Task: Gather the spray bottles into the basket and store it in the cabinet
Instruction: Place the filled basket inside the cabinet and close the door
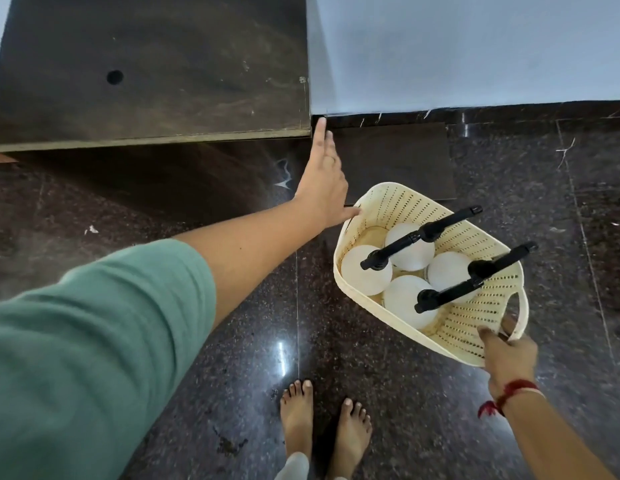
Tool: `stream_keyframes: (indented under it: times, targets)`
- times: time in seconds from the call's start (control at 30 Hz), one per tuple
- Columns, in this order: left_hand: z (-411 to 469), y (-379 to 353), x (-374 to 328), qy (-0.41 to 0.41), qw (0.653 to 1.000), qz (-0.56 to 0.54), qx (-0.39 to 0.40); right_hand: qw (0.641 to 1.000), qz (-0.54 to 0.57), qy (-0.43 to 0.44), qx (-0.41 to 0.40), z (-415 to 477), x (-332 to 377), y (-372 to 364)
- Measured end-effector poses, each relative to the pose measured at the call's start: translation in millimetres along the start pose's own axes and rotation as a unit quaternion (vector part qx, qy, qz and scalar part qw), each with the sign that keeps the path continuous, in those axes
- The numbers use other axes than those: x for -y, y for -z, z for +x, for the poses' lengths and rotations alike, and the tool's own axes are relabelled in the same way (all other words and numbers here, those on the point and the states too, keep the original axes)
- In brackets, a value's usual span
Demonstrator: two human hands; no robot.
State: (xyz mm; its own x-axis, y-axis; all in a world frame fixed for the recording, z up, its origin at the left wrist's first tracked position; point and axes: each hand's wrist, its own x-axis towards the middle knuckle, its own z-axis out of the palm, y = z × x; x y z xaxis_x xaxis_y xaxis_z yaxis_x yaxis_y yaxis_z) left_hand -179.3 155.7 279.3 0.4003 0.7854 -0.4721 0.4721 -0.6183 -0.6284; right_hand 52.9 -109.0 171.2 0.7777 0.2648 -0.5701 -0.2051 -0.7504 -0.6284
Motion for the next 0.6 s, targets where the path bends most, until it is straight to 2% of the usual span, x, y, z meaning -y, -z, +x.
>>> stream_keyframes:
  times: [0.07,0.1,0.13,0.23,0.27,0.3,0.33,0.37,0.4,0.43,0.47,0.5,0.53,0.57,0.6]
  targets:
    - [20,3,14,-0.003,0.999,-0.029,0.043,1.000,0.008,-0.006,0.003,1,-5,2]
    - [23,-3,9,0.003,0.999,-0.010,0.037,1.000,0.009,-0.008,0.002,2,-9,2]
    - [14,-10,-2,-0.018,0.998,-0.043,0.037,1.000,0.011,-0.010,0.000,2,-12,4]
    - [-92,-113,-124,-0.118,0.974,-0.170,0.088,1.000,0.015,-0.014,0.002,0,-20,7]
    - [-138,-134,-166,-0.104,0.942,-0.271,0.168,1.000,0.018,-0.018,0.005,-1,-22,8]
    - [-180,-142,-202,-0.134,0.942,-0.241,0.190,1.000,0.021,-0.021,0.008,-2,-24,10]
    - [-208,-155,-234,-0.097,0.945,-0.287,0.126,0.999,0.021,-0.024,0.009,-3,-26,11]
    - [-215,-146,-254,-0.019,0.893,-0.413,0.177,0.999,0.020,-0.025,0.010,-4,-27,13]
    - [-205,-139,-263,0.054,0.840,-0.480,0.247,0.999,0.020,-0.024,0.011,-4,-28,15]
    - [-206,-137,-266,0.089,0.795,-0.524,0.294,1.000,0.019,-0.023,0.012,-5,-28,16]
    - [-201,-140,-259,0.092,0.786,-0.558,0.248,1.000,0.014,-0.020,0.010,-6,-29,17]
    - [-195,-134,-267,0.085,0.715,-0.632,0.288,1.000,0.006,-0.018,0.005,-7,-30,19]
    - [-201,-122,-278,0.072,0.669,-0.656,0.344,1.000,-0.003,-0.014,0.000,-7,-30,21]
    - [-206,-110,-286,0.163,0.534,-0.739,0.377,1.000,-0.013,-0.010,-0.004,-7,-30,22]
    - [-201,-102,-305,0.254,0.342,-0.821,0.382,1.000,-0.026,-0.006,-0.006,-8,-30,23]
